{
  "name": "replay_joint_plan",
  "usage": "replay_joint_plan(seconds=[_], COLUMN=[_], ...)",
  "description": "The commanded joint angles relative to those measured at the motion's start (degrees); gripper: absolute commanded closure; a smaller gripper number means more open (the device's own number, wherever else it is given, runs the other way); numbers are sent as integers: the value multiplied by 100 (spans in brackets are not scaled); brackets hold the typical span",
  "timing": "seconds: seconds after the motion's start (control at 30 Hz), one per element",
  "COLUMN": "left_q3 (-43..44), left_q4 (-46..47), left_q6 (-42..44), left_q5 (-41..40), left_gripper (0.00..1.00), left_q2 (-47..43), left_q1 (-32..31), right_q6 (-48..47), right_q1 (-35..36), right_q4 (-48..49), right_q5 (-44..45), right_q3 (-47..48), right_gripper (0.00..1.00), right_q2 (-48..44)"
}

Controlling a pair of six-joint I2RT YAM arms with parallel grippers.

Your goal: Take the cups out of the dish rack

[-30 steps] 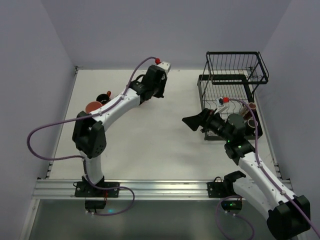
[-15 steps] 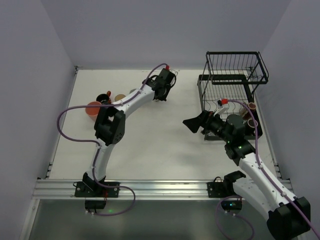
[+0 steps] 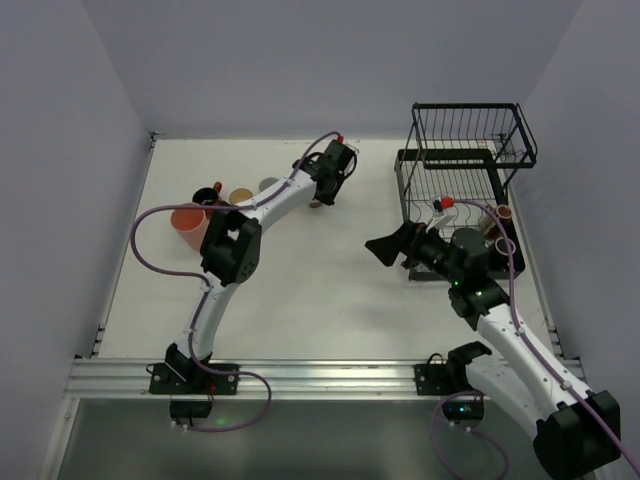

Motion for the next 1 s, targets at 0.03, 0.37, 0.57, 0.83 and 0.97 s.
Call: replay_joint_plan(seconds=[0.03,0.37,0.57,0.83,0.97], left_q3=[301,144,-278,-2487,-4336], left_q4=[-262,-25,599,2187,2945], left_q6=[253,192,25,-493,-1116], left_q5=[-69,-307,-368,429,1475], left_gripper=[60,27,10,0,0], left_q2=[4,-460,-1513,-4080,-5984], left_q1=[10,-7,-60,-376,-455], right_q6=[-101,-259,-373,-593,-602], right_q1=[18,9,9,0,0], right_q4=[27,-499,-1167,-1968,-2450], right_q5=[46,766,1686,3455,4035], right_q3=[133,291,484,836,897], right_gripper=[4,8,21,26,8], right_q2=[13,-233,-321,-32,240])
